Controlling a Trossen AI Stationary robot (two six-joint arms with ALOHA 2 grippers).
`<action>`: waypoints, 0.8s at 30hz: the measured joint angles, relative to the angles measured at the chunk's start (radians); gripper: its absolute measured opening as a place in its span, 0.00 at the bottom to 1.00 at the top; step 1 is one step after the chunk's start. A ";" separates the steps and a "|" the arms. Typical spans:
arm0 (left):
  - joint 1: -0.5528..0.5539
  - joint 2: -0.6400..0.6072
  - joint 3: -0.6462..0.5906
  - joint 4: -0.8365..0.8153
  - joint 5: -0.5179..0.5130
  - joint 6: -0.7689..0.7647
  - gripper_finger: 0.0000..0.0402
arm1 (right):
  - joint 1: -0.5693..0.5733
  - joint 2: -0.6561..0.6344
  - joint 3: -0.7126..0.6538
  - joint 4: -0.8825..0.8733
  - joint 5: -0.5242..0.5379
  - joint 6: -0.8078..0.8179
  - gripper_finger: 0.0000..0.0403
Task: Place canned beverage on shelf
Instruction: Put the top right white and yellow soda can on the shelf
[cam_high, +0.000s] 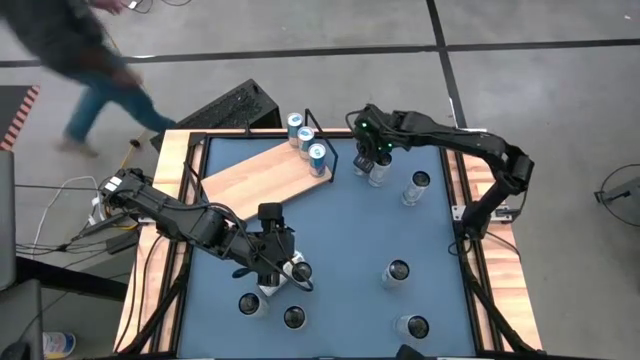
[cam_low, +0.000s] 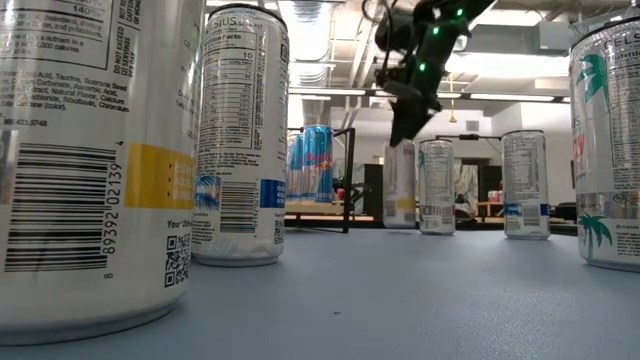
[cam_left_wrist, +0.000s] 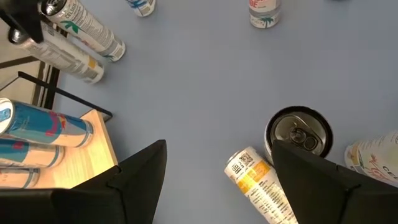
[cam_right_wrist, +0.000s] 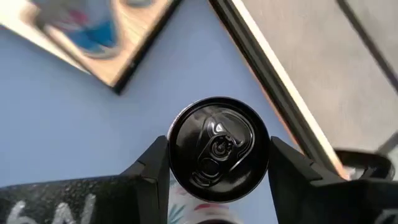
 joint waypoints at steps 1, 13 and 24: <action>0.000 0.000 0.000 0.000 0.000 0.001 0.69 | 0.005 -0.016 0.000 0.000 0.000 -0.015 0.45; 0.000 0.000 0.000 0.000 0.001 0.021 0.69 | 0.169 -0.235 0.000 -0.142 -0.112 -0.234 0.45; 0.000 0.000 -0.004 0.018 0.001 0.061 0.69 | 0.444 -0.201 0.002 -0.121 -0.271 -0.364 0.45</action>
